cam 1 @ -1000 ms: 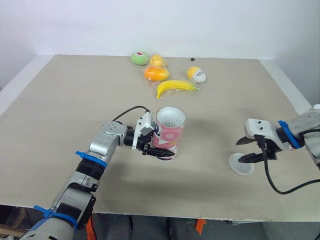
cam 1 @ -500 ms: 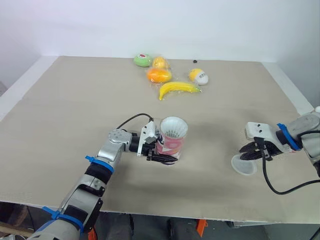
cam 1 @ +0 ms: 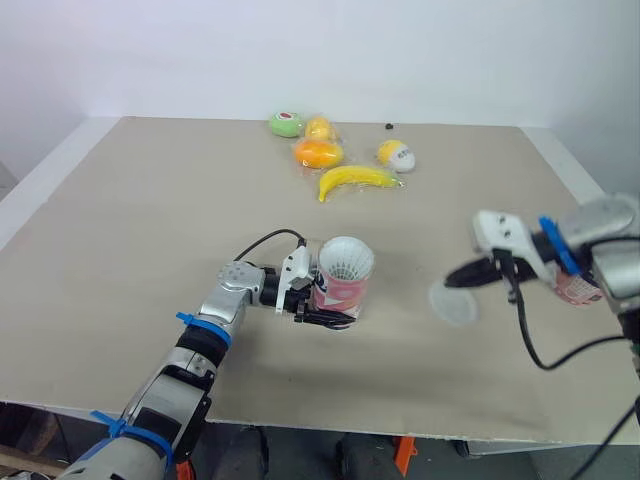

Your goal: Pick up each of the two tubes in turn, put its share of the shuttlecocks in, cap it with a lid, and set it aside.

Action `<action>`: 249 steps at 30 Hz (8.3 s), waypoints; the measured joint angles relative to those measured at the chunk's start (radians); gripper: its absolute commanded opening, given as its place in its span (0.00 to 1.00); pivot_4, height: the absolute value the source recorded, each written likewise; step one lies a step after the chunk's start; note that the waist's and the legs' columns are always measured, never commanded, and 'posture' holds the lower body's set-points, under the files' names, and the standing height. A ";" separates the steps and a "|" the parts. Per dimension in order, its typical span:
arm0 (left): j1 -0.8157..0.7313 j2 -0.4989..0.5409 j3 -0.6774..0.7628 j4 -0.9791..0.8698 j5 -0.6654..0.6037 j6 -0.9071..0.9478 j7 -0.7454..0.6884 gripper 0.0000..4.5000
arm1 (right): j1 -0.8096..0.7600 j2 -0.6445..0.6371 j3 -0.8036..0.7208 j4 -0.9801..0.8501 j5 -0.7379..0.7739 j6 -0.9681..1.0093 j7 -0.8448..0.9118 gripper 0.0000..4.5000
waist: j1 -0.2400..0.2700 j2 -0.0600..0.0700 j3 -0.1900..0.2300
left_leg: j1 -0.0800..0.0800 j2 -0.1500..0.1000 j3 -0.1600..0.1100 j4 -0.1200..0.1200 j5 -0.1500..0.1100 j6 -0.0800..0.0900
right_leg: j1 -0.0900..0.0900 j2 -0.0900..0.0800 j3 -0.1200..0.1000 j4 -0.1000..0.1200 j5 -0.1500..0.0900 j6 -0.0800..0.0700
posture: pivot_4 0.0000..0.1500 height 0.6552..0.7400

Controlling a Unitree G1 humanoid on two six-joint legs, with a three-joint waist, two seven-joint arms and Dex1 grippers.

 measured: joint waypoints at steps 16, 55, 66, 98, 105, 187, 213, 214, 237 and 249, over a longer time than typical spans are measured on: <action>-0.063 -0.004 -0.005 0.054 0.026 0.046 -0.067 0.67 | -0.460 0.198 0.317 -0.074 0.160 0.014 0.008 0.01 | 0.003 -0.001 -0.001 | -0.003 0.000 -0.002 -0.003 -0.002 0.001 | 0.002 -0.001 -0.003 -0.011 0.001 0.000 | 1.00 1.00; -0.067 0.004 -0.006 0.054 0.028 0.046 -0.077 0.67 | -0.620 0.264 0.494 0.127 0.144 -0.157 0.009 0.01 | 0.000 -0.001 -0.001 | -0.003 0.001 -0.002 -0.005 -0.002 0.002 | 0.001 0.000 -0.003 -0.011 0.000 -0.002 | 1.00 1.00; -0.068 0.003 -0.014 0.046 0.040 0.040 -0.077 0.67 | -0.621 0.209 0.556 0.088 0.183 -0.158 0.007 0.01 | 0.001 -0.001 -0.001 | -0.003 0.001 -0.002 -0.005 -0.002 0.002 | 0.001 0.000 -0.003 -0.011 0.000 -0.002 | 1.00 1.00; -0.055 0.008 -0.006 0.055 0.047 0.046 -0.057 0.67 | -0.481 0.323 0.397 0.051 -0.060 -0.228 0.007 0.89 | -0.002 -0.007 -0.013 | 0.004 0.003 -0.001 -0.005 -0.003 0.001 | 0.002 0.001 -0.003 -0.012 -0.002 -0.008 | 1.00 1.00; -0.055 0.008 -0.004 0.061 0.048 0.047 -0.063 0.67 | -0.474 0.336 0.368 0.064 -0.011 -0.147 0.008 0.89 | -0.002 -0.009 -0.016 | 0.004 0.003 -0.001 -0.007 -0.004 0.001 | 0.002 0.001 -0.003 -0.012 -0.003 -0.010 | 1.00 1.00; 0.058 0.172 0.070 -0.095 0.015 0.068 -0.112 0.99 | 0.438 0.174 -0.273 -0.585 0.439 0.364 -0.524 1.00 | 0.008 -0.006 -0.009 | -0.019 0.001 -0.003 -0.008 -0.005 0.003 | -0.014 0.001 -0.003 -0.016 0.000 -0.004 | 1.00 1.00; 0.183 0.439 0.194 -0.709 -0.320 0.541 -0.035 0.99 | 0.402 0.377 -0.032 -0.420 0.320 0.223 -0.527 1.00 | 0.002 -0.009 -0.002 | -0.020 0.004 -0.003 -0.004 -0.005 0.003 | -0.013 0.003 -0.004 -0.015 0.001 -0.003 | 1.00 1.00; 0.183 0.435 0.181 -0.709 -0.314 0.534 -0.037 0.99 | 0.401 0.377 -0.032 -0.420 0.320 0.223 -0.525 1.00 | 0.002 -0.009 -0.002 | -0.020 0.004 -0.003 -0.004 -0.005 0.003 | -0.013 0.003 -0.004 -0.015 0.001 -0.003 | 1.00 1.00; 0.142 0.461 0.157 -0.644 -0.279 0.477 -0.083 1.00 | 0.379 0.447 -0.039 -0.400 0.325 0.212 -0.542 0.70 | 0.002 -0.009 -0.002 | -0.019 0.004 -0.003 -0.003 -0.005 0.003 | -0.013 0.003 -0.004 -0.014 0.002 -0.003 | 1.00 1.00; 0.077 0.380 0.152 -0.651 -0.309 0.513 -0.029 1.00 | 0.419 0.311 -0.393 -0.248 0.315 0.191 -0.692 0.70 | 0.013 -0.009 -0.002 | -0.020 0.003 -0.003 -0.002 -0.005 0.003 | -0.012 0.002 -0.004 -0.014 0.005 -0.006 | 1.00 1.00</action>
